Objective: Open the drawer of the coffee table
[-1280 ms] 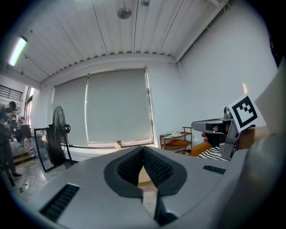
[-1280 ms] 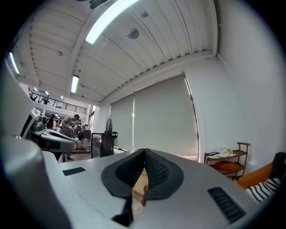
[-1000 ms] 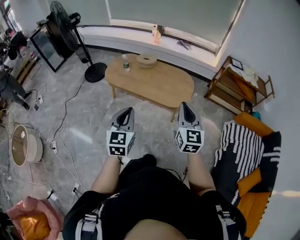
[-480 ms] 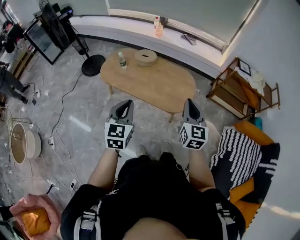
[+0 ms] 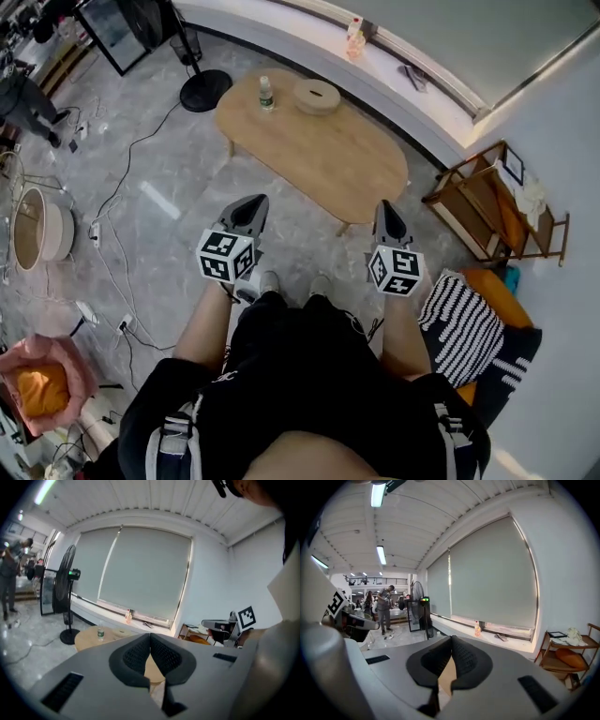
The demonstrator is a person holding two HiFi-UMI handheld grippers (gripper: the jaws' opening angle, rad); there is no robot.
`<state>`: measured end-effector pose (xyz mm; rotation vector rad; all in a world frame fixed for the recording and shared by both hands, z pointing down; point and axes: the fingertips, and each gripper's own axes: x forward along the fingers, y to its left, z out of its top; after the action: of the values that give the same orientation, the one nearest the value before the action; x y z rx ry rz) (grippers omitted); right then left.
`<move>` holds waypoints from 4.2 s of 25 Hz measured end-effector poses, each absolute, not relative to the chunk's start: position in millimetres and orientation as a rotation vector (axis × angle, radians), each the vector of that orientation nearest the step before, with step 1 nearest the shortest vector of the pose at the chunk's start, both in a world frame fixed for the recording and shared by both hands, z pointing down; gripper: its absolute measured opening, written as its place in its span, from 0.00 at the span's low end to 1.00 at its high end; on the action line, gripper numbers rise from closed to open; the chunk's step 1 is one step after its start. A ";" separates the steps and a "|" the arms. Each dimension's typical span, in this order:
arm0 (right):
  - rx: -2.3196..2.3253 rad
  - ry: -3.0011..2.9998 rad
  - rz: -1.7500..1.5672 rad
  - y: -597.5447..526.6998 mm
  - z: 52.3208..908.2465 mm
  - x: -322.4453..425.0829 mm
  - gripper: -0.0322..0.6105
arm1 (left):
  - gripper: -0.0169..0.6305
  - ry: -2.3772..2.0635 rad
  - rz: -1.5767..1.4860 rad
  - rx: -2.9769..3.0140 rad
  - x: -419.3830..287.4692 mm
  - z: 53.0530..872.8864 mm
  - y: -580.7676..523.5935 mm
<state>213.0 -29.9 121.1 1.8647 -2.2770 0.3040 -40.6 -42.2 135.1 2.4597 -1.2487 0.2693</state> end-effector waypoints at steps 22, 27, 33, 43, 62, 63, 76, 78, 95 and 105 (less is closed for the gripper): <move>1.595 -2.065 0.672 -49.8 414.6 209.7 0.08 | 0.06 -0.907 -0.371 1.850 -107.5 486.3 -123.6; 1.568 -1.996 0.725 -47.6 518.6 220.1 0.08 | 0.06 -0.873 -0.335 1.826 -92.8 587.0 -147.0; 1.523 -1.987 0.848 -44.6 638.3 233.9 0.28 | 0.42 -0.836 -0.388 1.710 -69.9 707.8 -182.3; 1.579 -1.985 0.834 -79.8 757.8 281.6 0.44 | 0.44 -0.662 -0.457 1.740 10.9 832.8 -234.4; 1.549 -2.255 0.597 -143.4 781.8 281.6 0.47 | 0.47 -0.364 -0.845 1.752 54.1 838.2 -296.3; 1.543 -2.254 0.585 -143.0 782.2 280.5 0.47 | 0.47 -0.366 -0.856 1.746 53.2 839.3 -296.3; 1.464 -2.286 0.599 -138.4 782.8 266.6 0.32 | 0.34 -0.386 -0.828 1.683 53.2 845.9 -299.8; 1.430 -2.288 0.586 -137.1 782.9 265.8 0.31 | 0.33 -0.392 -0.821 1.680 52.9 846.4 -297.8; 1.145 -2.282 0.594 -68.3 785.9 201.6 0.25 | 0.33 -0.477 -0.781 1.596 -5.5 847.3 -231.7; 1.093 -2.222 0.559 -50.2 786.3 182.4 0.23 | 0.32 -0.471 -0.745 1.578 -23.9 848.0 -212.8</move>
<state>182.4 -50.2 786.3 1.0930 -2.2221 0.5587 -23.9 -212.8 848.0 1.5783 -0.4709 -0.7446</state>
